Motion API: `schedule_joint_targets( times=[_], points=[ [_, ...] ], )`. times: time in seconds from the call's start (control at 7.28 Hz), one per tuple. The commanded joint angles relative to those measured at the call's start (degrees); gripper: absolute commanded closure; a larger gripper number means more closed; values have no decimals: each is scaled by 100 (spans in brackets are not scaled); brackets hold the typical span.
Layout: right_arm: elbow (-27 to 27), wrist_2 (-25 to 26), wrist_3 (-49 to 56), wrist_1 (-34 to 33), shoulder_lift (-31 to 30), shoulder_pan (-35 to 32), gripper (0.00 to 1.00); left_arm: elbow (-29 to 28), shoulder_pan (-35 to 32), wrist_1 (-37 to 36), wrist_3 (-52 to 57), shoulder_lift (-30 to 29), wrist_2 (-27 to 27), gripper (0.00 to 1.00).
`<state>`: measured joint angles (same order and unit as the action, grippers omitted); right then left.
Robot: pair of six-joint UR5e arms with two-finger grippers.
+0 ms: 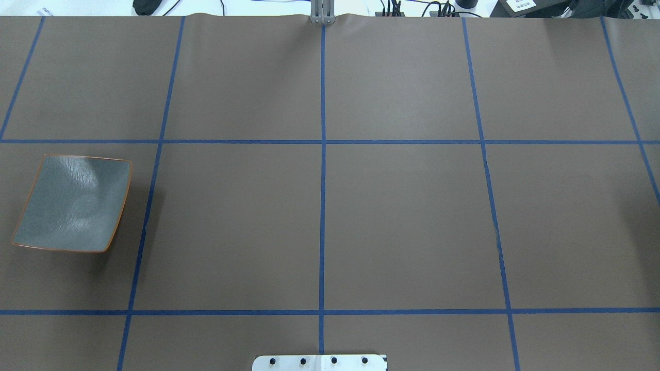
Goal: Transfer all bananas from basket to plate
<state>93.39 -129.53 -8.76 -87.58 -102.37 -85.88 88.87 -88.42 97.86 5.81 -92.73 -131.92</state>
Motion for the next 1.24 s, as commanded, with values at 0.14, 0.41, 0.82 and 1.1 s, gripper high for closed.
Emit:
schedule_joint_targets(
  times=[0.14,0.41,0.82,1.1],
  points=[
    [592,50,75,-48,-20,-594,100,-80,9,-4,-10,-9,0,0],
    [1048,42,76,-48,84,-869,100,-81,131,5,-27,-192,9,0],
    [1338,41,6,-57,1110,57,100,-509,597,-30,-646,-947,175,0],
    [1375,364,-21,-965,2328,789,100,-546,869,-13,-1333,-1159,290,0]
  ],
)
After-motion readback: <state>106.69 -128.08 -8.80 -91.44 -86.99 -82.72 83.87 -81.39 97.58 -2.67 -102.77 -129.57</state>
